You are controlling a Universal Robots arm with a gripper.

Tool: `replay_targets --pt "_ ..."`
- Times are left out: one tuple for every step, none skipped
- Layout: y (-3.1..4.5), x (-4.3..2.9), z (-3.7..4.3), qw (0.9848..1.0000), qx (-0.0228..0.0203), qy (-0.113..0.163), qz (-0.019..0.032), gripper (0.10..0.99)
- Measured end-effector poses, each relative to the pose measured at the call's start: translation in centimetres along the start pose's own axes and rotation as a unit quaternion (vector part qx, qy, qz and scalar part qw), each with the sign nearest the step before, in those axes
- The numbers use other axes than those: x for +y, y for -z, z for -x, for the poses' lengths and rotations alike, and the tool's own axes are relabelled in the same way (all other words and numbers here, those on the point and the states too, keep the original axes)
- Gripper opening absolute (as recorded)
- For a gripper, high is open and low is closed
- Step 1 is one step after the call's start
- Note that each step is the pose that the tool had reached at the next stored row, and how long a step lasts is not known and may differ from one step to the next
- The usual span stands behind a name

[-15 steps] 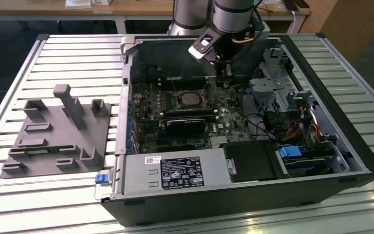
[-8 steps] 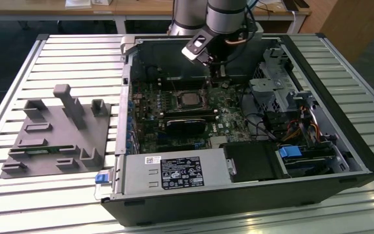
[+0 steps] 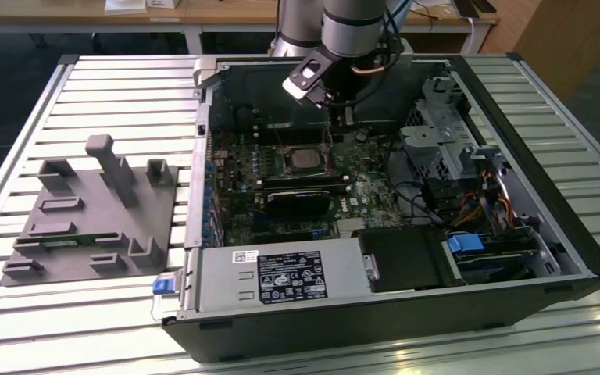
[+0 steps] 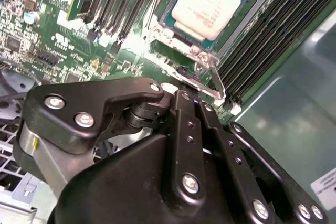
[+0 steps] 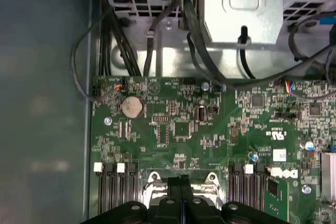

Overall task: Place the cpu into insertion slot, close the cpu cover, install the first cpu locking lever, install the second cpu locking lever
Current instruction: 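Close the cpu cover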

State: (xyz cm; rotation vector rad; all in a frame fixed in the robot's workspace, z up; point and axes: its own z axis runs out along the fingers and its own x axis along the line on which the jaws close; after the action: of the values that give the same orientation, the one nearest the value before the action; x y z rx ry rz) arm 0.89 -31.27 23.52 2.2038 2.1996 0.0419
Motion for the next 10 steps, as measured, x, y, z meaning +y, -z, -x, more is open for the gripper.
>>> replay_targets --pt "-0.05 -0.13 0.00 1.0000 0.0000 0.000 0.0000 0.106" --pt "-0.10 -0.26 0.00 1.0000 0.0000 0.000 0.0000 0.106" --pt "-0.15 -0.39 -0.01 1.0000 0.0000 0.000 0.0000 0.106" --pt "-0.19 -0.44 -0.01 1.0000 0.0000 0.000 0.0000 0.106" --pt "-0.25 -0.47 -0.01 1.0000 0.0000 0.000 0.0000 0.106" --pt "-0.32 -0.50 -0.02 1.0000 0.0000 0.000 0.0000 0.106" --pt "-0.40 -0.55 -0.02 1.0000 0.0000 0.000 0.0000 0.106" --pt "-0.50 -0.60 -0.02 1.0000 0.0000 0.000 -0.0001 0.106" --pt "-0.61 -0.67 -0.02 1.0000 0.0000 0.000 -0.0002 0.106" --pt "-0.73 -0.75 -0.02 1.0000 0.0000 0.000 -0.0004 0.106"
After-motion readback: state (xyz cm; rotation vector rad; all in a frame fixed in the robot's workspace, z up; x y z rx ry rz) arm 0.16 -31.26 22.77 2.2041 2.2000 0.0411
